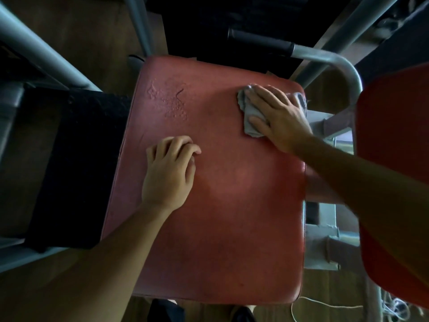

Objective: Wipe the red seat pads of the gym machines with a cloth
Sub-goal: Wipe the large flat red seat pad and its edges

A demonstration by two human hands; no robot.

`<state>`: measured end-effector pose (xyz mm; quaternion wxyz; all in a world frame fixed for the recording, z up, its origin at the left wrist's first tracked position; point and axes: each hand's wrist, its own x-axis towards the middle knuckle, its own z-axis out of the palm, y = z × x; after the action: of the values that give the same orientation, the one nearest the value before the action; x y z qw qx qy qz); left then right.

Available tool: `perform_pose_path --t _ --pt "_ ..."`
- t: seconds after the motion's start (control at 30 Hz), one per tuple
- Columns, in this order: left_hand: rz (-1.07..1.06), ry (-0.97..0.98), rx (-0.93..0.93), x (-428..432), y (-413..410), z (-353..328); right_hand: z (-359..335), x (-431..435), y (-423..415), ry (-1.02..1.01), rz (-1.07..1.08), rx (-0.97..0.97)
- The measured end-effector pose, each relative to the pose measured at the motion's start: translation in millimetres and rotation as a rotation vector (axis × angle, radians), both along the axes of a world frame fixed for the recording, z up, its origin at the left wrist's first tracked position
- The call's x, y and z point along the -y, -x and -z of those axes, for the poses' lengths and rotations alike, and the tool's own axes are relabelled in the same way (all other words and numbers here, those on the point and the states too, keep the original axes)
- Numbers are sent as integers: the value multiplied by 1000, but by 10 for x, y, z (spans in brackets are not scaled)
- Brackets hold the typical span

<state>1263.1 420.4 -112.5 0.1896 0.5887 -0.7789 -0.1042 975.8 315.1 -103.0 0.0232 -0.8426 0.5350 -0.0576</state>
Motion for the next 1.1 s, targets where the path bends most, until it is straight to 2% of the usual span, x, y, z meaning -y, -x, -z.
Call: perform_pose_path --t 0.07,0.1,0.2,0.27,0.33,0.5,0.63,0.67,0.77,0.83,0.9,1.1 --pt "2 0 1 -2 -3 3 33 -202 -297 -20 204 64" --pt "2 0 0 -4 -5 1 62 -379 -415 -48 199 72" --pt "-9 1 3 -7 -7 -17 128 -922 -442 -111 -186 36" --pt "-14 1 4 -10 -3 -29 118 -949 -237 -142 -419 -10" --pt "-11 0 2 -6 -1 -28 132 -718 -74 -126 -482 -70" --pt "-23 -4 -2 5 -7 9 85 0 176 19 -53 59" --pt "-13 5 -5 2 -10 27 131 8 21 1 204 149" --pt "-18 7 -2 -1 -12 25 143 -66 -19 -1 167 136" --pt "-18 11 3 -4 -11 22 117 -209 86 -70 -196 3" --pt "-15 14 8 3 -12 23 43 -89 179 -102 -333 -49" --pt "-10 18 10 15 -5 34 30 47 205 -107 -234 -15" --pt "-20 29 17 1 -6 40 109 -76 -370 -1 519 165"
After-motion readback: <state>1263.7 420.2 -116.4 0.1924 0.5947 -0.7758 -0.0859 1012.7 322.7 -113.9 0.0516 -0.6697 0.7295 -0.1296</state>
